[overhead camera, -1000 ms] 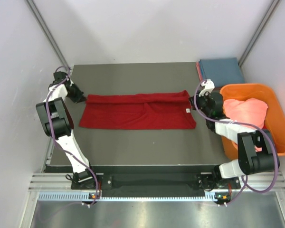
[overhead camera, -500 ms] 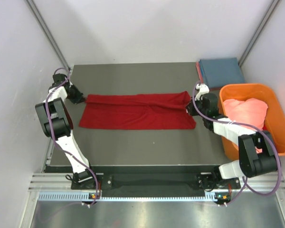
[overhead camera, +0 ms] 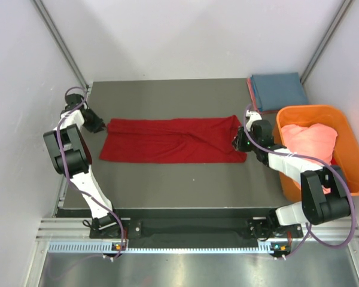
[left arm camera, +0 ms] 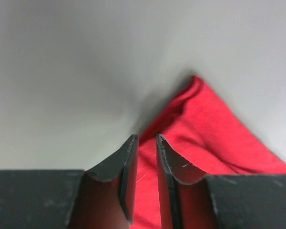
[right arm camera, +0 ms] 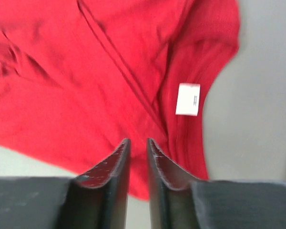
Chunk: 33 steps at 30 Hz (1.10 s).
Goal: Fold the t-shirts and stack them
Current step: Fold the tshirt
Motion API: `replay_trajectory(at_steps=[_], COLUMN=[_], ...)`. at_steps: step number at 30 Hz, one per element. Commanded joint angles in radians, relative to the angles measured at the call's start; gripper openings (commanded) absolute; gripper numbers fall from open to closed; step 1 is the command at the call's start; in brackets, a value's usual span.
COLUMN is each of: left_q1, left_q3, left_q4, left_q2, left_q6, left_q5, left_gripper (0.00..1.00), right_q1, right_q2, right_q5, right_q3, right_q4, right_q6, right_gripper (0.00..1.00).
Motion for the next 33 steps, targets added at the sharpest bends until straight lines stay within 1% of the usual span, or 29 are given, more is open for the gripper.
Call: replay_trajectory(at_steps=[1,3,4,6,7,8,9,11,13,14,16,21,24,29,32,33], left_q1=[0.011,0.005,0.002,-0.010,-0.025,-0.036,-0.044,-0.050,-0.062,-0.070,-0.094,-0.145,-0.188,-0.202,-0.211,-0.211], left_q3=[0.002,0.011,0.006,-0.033,-0.076,-0.092,-0.101,-0.124,-0.124,-0.120,-0.106,-0.066,-0.025,-0.055,-0.054,-0.052], left_q4=[-0.040,-0.073,-0.077,-0.053,-0.001,0.017,0.024,0.076,0.123,0.136,0.160,0.240,0.209,0.213,0.141,0.118], left_q2=[-0.135,-0.175,-0.188,-0.224,-0.235,-0.241,-0.238,-0.226,-0.197,-0.186,-0.154,-0.067,-0.013,-0.004,-0.013,-0.016], left_q6=[0.021,0.018,0.020,0.015,0.015,0.020,0.012,0.001,-0.019,-0.020,-0.031,-0.072,-0.057,-0.049,-0.039,-0.039], left_q5=[-0.180,-0.235,-0.234,-0.184,-0.118,-0.099,-0.082,0.028,0.135,0.165,0.218,0.281,0.263,0.190,0.073,0.042], left_gripper=[0.27,0.27,0.27,0.26,0.26,0.27,0.27,0.27,0.27,0.27,0.27,0.25,0.24,0.24,0.22,0.22], right_q1=[0.014,0.014,0.015,0.026,0.032,0.040,0.055,0.074,0.101,0.113,0.149,0.231,0.271,0.320,0.330,0.334], right_q2=[-0.033,-0.045,-0.053,-0.057,-0.056,-0.050,-0.025,0.015,0.091,0.116,0.188,0.372,0.479,0.627,0.679,0.691], right_q5=[0.023,0.035,0.040,0.029,0.028,0.028,0.028,0.028,0.034,0.034,0.045,0.069,0.069,0.081,0.084,0.081], right_q3=[0.063,0.109,0.121,0.147,0.154,0.163,0.179,0.210,0.279,0.320,0.360,0.525,0.627,0.793,0.853,0.864], right_q4=[-0.171,-0.231,-0.247,-0.255,-0.241,-0.215,-0.199,-0.183,-0.184,-0.176,-0.159,-0.130,-0.089,-0.104,-0.120,-0.156], right_q6=[0.032,0.035,0.044,0.052,0.060,0.063,0.069,0.067,0.063,0.063,0.072,0.110,0.124,0.113,0.091,0.083], right_gripper=[0.26,0.29,0.29,0.29,0.29,0.29,0.29,0.29,0.26,0.26,0.24,0.21,0.20,0.20,0.21,0.20])
